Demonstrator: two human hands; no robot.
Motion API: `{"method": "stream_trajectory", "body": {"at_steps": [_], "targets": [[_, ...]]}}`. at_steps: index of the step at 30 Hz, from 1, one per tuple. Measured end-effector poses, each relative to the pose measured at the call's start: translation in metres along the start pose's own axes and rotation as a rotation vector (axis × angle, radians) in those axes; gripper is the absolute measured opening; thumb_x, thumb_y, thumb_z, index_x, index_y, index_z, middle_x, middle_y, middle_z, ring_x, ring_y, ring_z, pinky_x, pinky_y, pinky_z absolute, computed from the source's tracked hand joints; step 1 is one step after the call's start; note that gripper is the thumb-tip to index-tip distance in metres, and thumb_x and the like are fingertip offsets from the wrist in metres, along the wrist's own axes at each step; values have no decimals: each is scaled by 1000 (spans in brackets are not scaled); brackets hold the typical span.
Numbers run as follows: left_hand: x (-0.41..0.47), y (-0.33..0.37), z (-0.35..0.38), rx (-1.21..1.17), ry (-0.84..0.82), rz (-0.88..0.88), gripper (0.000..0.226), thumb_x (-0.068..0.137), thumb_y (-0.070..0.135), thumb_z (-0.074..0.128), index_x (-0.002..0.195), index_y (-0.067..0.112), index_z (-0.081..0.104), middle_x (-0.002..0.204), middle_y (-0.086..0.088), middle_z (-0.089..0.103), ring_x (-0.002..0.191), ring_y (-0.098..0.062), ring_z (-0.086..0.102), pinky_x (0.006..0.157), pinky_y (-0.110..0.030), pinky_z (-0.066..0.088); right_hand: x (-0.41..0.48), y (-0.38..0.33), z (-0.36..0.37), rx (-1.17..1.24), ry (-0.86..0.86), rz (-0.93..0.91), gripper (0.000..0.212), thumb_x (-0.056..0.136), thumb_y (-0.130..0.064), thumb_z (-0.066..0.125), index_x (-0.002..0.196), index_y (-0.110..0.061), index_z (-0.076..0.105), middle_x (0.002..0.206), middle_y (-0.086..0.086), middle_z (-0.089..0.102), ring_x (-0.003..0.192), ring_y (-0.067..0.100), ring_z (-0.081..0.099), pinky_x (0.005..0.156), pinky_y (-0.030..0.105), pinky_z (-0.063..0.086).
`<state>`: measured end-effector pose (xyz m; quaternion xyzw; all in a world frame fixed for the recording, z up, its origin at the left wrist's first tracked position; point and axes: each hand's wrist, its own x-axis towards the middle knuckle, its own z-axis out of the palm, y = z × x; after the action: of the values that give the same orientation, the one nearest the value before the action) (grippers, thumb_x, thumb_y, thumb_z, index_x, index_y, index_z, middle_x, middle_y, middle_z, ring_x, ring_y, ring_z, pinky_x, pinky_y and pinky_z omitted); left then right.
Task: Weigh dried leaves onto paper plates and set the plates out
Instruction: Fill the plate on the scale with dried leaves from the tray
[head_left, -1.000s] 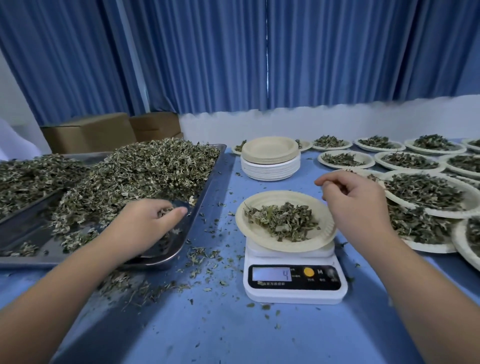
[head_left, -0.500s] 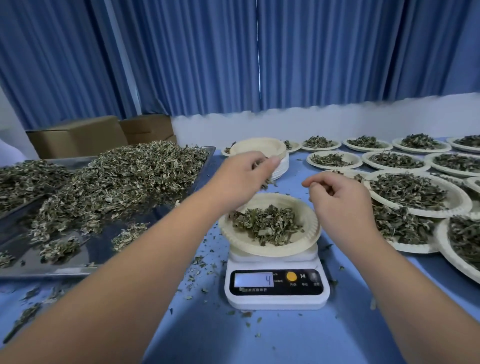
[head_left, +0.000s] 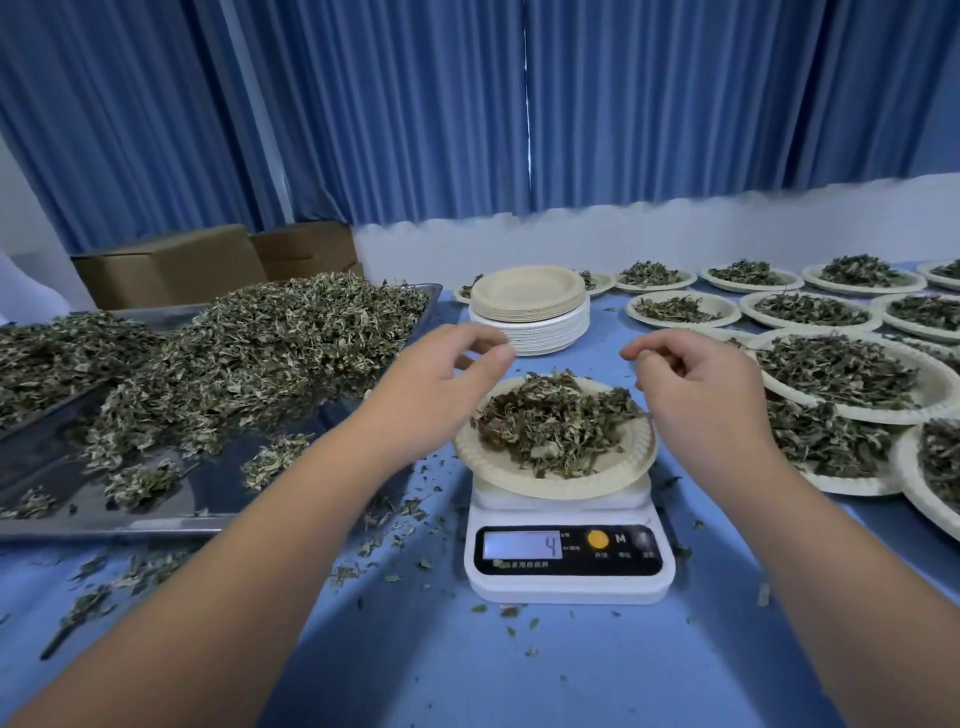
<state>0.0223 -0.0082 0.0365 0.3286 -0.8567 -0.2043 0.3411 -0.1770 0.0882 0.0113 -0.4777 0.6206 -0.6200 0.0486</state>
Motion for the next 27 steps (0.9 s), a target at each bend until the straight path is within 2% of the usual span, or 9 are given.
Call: {"method": "stream_trajectory", "body": {"at_steps": [4, 7, 11, 15, 17, 20, 23, 25, 27], "targets": [[-17, -43, -34, 340, 94, -178, 27, 94, 44, 51, 114, 30, 62, 111, 6, 55, 97, -11, 54, 84, -30, 41, 0, -1, 1, -21, 23, -8, 33, 86, -10, 55, 69, -36, 65, 61, 1, 63, 43, 3, 43, 51, 25, 40], [-32, -78, -60, 504, 66, -431, 45, 94, 55, 44, 128, 28, 57, 132, -5, 50, 106, -19, 53, 96, -41, 45, 0, 0, 1, -23, 20, -5, 32, 86, -10, 54, 70, -34, 66, 62, 1, 63, 44, 4, 42, 53, 26, 41], [-45, -95, -74, 315, -187, -738, 65, 93, 64, 29, 143, 26, 43, 152, -7, 38, 137, -28, 37, 108, -41, 32, -1, 0, 2, -31, 8, -16, 29, 86, -8, 53, 74, -30, 68, 58, -2, 59, 42, 3, 41, 47, 21, 38], [-48, -83, -68, 401, -453, -688, 69, 92, 64, 20, 149, 28, 33, 158, 2, 25, 146, -18, 23, 116, -35, 17, -1, 0, 2, -28, 3, -12, 31, 86, -8, 53, 72, -32, 67, 62, 2, 61, 40, 2, 40, 40, 11, 32], [-50, -74, -69, 441, -464, -647, 56, 98, 57, 23, 142, 29, 44, 150, 4, 40, 138, -17, 37, 110, -30, 27, -1, -1, 2, -22, 6, -9, 32, 86, -7, 53, 72, -32, 67, 61, 1, 59, 39, 2, 40, 39, 9, 29], [-56, -61, -70, 495, -485, -610, 34, 103, 45, 26, 105, 28, 55, 112, 6, 55, 102, -13, 49, 78, -19, 36, -2, -1, 2, -21, 12, -14, 31, 85, -6, 52, 74, -31, 68, 59, -1, 57, 38, 2, 40, 38, 7, 26], [-62, -51, -71, 550, -469, -577, 40, 105, 37, 27, 79, 23, 53, 92, 3, 57, 84, -13, 53, 67, -20, 37, -2, -1, 1, -30, 22, -24, 32, 86, -6, 52, 73, -32, 68, 62, 2, 59, 37, 2, 39, 38, 8, 26], [-65, -45, -69, 554, -454, -608, 43, 104, 45, 28, 78, 21, 52, 93, -4, 62, 82, -18, 55, 64, -23, 37, -1, 0, 0, -41, 28, -27, 33, 86, -7, 52, 73, -33, 68, 62, 3, 61, 37, 3, 39, 38, 8, 26], [-67, -39, -65, 568, -470, -637, 46, 98, 59, 27, 93, 25, 57, 100, 1, 62, 86, -16, 55, 69, -25, 39, 0, 1, -1, -37, 32, -17, 33, 86, -8, 52, 73, -33, 68, 59, 1, 59, 37, 3, 39, 37, 9, 27]]}}
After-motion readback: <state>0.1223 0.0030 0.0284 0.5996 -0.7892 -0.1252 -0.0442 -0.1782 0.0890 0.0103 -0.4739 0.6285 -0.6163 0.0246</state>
